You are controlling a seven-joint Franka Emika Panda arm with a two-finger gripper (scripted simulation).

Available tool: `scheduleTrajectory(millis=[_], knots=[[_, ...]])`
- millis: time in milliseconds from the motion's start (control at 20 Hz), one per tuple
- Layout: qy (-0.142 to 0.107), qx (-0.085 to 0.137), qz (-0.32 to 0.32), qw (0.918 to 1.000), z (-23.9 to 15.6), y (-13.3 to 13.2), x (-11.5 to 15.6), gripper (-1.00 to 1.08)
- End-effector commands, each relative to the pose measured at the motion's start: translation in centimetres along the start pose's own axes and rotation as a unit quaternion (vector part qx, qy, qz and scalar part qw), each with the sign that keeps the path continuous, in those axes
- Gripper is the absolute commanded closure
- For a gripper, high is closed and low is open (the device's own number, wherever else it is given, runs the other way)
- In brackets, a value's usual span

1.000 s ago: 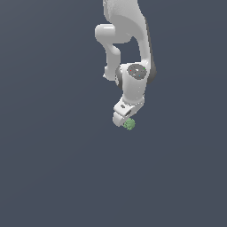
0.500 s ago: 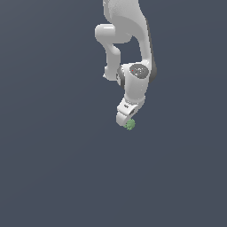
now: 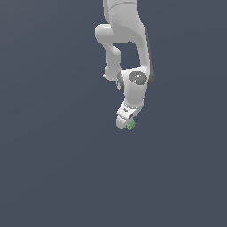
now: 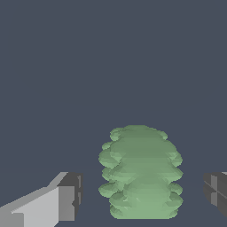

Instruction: Pick up the object and move it to a goal position.

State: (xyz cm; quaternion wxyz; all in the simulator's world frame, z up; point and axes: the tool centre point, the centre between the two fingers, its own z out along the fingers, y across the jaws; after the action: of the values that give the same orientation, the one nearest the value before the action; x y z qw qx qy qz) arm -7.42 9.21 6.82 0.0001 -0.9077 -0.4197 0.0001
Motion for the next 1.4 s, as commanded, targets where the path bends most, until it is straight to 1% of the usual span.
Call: scheduleTrajectory(millis=[0, 300, 350, 1000, 1350], knots=[[0.000, 0.000, -0.001, 1.0000, 1.1, 0.0, 0.0, -0.92], [0.000, 0.000, -0.001, 1.0000, 2.2, 0.0, 0.0, -0.92], [0.000, 0.000, -0.001, 1.0000, 2.2, 0.0, 0.0, 1.08], [0.001, -0.001, 0.000, 1.0000, 1.8, 0.2, -0.1, 1.08], [0.001, -0.001, -0.001, 1.0000, -0.4, 1.0, -1.1, 1.08]])
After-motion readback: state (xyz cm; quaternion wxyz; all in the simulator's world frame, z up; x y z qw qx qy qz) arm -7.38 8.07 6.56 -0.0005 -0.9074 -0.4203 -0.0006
